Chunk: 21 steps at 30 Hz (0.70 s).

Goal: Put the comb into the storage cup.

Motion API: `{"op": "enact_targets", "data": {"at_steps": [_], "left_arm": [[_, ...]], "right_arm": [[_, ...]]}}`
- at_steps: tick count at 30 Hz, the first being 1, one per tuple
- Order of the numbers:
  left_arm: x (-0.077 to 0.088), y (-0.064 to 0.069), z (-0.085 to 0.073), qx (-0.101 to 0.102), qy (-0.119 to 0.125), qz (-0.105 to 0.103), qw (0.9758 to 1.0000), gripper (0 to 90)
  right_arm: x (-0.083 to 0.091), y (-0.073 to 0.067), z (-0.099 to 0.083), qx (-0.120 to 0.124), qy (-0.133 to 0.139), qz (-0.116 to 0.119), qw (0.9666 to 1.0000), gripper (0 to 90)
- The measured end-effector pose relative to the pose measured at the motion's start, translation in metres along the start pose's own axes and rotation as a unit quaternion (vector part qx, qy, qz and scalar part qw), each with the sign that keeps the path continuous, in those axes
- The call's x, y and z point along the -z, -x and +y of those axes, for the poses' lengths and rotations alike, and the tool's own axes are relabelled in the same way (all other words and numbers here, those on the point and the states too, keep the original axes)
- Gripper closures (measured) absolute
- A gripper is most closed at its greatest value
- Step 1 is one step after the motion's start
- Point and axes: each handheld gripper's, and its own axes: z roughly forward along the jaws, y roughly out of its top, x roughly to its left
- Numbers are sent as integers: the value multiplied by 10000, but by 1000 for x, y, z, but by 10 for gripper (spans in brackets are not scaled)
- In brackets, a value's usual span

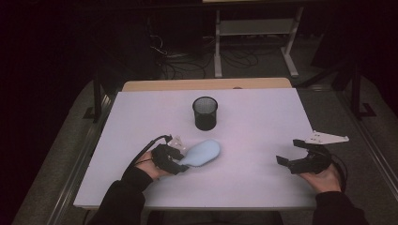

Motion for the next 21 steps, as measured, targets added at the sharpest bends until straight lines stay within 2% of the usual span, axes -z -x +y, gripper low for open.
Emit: {"op": "enact_targets", "data": {"at_steps": [21], "left_arm": [[-5,0,6,-44,-230,-92,9997,650]], "right_arm": [[0,0,0,18,-1,-13,10000,0]]}}
